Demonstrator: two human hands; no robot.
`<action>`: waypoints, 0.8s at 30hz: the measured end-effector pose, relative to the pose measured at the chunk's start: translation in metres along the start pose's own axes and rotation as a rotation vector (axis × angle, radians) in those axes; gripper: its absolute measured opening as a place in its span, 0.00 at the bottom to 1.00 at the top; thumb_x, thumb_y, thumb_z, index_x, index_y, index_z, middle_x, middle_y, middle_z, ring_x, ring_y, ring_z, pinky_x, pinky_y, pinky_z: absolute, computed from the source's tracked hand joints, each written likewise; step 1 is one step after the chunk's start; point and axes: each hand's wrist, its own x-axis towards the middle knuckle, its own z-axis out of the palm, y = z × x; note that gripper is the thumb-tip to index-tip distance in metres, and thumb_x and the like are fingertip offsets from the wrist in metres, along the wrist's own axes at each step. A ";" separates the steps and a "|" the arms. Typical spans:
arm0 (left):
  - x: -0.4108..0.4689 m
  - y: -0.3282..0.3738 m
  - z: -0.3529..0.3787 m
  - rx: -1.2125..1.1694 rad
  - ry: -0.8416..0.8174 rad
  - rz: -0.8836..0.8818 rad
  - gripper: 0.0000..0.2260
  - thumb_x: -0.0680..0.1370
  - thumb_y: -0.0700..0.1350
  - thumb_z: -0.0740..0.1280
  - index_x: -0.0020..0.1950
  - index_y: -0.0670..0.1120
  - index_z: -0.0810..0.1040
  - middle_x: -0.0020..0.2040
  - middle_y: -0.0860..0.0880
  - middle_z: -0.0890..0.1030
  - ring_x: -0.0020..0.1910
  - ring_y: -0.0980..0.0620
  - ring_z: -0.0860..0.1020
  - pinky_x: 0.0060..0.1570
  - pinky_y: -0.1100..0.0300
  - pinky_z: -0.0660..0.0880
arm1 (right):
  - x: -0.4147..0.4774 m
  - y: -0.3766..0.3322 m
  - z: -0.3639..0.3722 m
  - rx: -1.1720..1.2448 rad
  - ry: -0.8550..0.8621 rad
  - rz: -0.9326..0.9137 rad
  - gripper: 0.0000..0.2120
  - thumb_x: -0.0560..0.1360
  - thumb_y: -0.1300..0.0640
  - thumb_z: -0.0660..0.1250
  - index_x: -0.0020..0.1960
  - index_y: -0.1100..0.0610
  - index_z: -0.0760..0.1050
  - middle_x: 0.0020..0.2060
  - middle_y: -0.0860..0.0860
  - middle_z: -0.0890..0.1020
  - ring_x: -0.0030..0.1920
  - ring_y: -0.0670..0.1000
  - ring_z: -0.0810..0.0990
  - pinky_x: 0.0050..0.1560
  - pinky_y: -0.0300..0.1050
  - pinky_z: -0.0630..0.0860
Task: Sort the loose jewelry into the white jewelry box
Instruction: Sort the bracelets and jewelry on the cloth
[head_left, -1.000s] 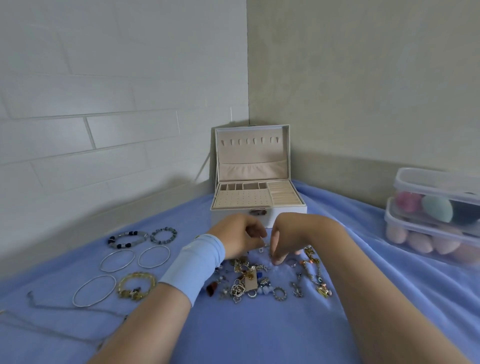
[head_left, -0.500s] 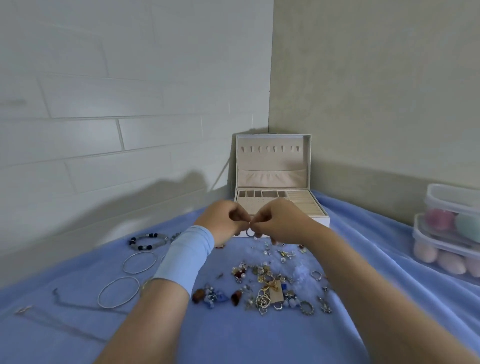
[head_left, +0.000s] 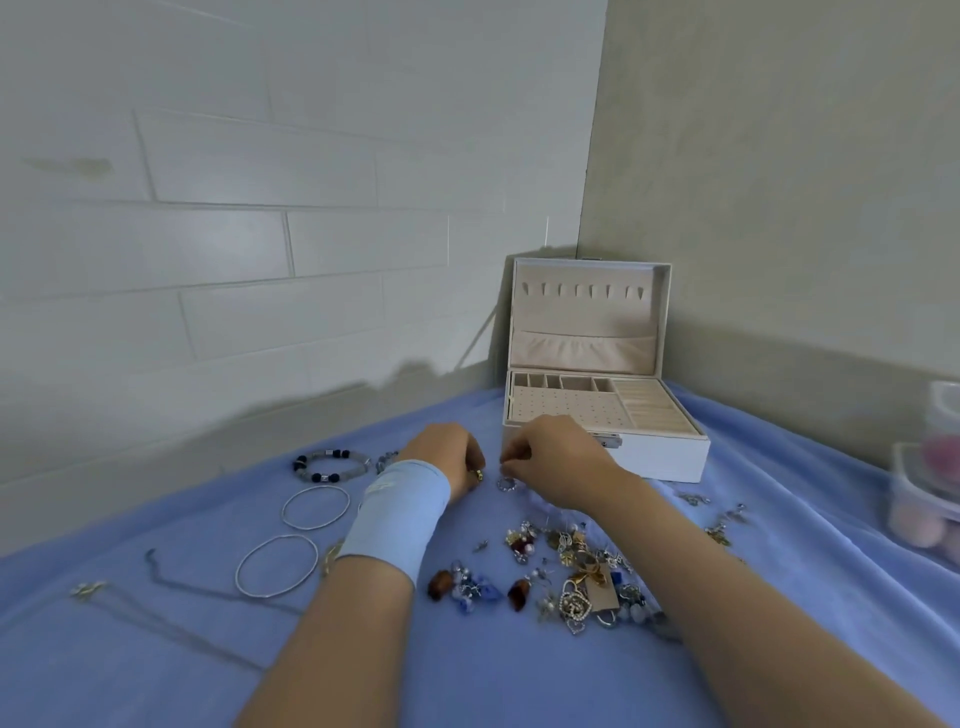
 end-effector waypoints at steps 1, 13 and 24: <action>-0.001 0.000 -0.001 -0.002 0.001 0.004 0.11 0.78 0.41 0.69 0.58 0.51 0.83 0.60 0.49 0.82 0.58 0.48 0.80 0.60 0.56 0.75 | -0.002 0.000 -0.001 0.015 -0.019 -0.015 0.07 0.78 0.55 0.69 0.49 0.52 0.87 0.46 0.49 0.87 0.46 0.51 0.83 0.51 0.50 0.81; -0.063 0.070 -0.003 -0.212 -0.056 0.289 0.03 0.76 0.49 0.70 0.44 0.58 0.80 0.41 0.62 0.79 0.44 0.59 0.78 0.48 0.61 0.75 | -0.074 0.034 -0.068 0.060 -0.110 -0.032 0.06 0.75 0.58 0.72 0.48 0.50 0.86 0.34 0.41 0.81 0.37 0.38 0.78 0.41 0.31 0.73; -0.088 0.121 0.034 0.009 -0.283 0.455 0.06 0.71 0.55 0.73 0.46 0.56 0.85 0.48 0.56 0.80 0.46 0.55 0.79 0.47 0.61 0.75 | -0.130 0.065 -0.085 0.031 -0.275 0.071 0.06 0.74 0.56 0.73 0.44 0.45 0.86 0.30 0.36 0.82 0.32 0.36 0.77 0.35 0.31 0.72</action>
